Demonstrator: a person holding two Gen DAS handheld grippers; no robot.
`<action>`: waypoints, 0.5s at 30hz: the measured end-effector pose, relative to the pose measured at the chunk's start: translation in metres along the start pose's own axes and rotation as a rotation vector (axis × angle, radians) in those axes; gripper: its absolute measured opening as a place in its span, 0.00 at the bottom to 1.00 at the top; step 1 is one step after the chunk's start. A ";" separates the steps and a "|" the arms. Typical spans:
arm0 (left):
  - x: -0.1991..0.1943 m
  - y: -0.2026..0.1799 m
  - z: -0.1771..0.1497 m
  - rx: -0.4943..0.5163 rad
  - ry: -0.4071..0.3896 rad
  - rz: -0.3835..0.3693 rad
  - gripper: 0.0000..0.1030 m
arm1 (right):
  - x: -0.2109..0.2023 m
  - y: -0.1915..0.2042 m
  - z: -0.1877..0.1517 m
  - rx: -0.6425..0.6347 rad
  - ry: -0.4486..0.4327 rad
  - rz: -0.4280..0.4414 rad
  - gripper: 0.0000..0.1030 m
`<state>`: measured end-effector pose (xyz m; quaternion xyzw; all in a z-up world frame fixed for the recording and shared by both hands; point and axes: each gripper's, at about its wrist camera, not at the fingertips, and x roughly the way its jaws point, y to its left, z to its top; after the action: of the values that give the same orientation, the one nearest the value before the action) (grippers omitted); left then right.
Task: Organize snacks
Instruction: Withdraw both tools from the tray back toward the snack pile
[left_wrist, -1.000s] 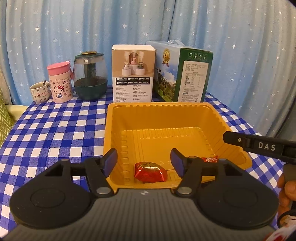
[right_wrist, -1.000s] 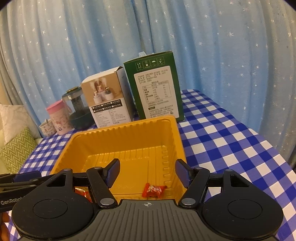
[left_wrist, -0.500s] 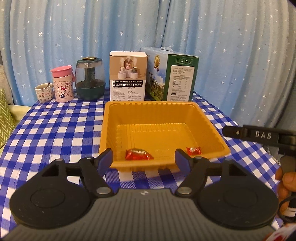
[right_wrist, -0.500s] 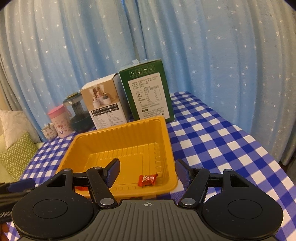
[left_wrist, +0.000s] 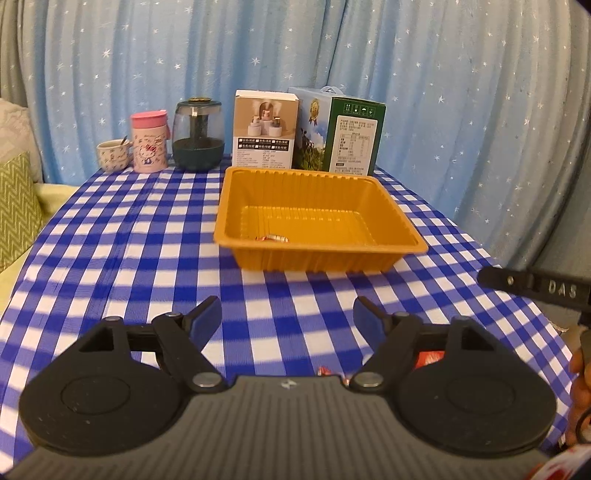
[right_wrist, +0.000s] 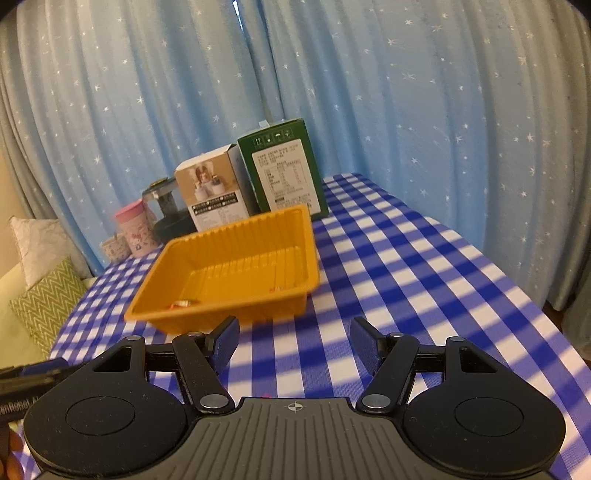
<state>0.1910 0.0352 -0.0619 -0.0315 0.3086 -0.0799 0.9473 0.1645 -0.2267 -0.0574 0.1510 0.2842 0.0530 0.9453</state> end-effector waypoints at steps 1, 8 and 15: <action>-0.005 0.000 -0.006 -0.003 0.002 0.003 0.74 | -0.006 0.000 -0.006 -0.007 0.002 -0.006 0.64; -0.033 -0.004 -0.042 -0.013 0.013 0.014 0.75 | -0.036 -0.001 -0.042 -0.061 0.015 0.005 0.65; -0.045 -0.006 -0.074 -0.025 0.049 0.020 0.76 | -0.045 -0.007 -0.074 -0.092 0.084 -0.010 0.64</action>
<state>0.1107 0.0364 -0.0947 -0.0386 0.3328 -0.0675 0.9398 0.0858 -0.2231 -0.0947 0.1037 0.3216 0.0677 0.9387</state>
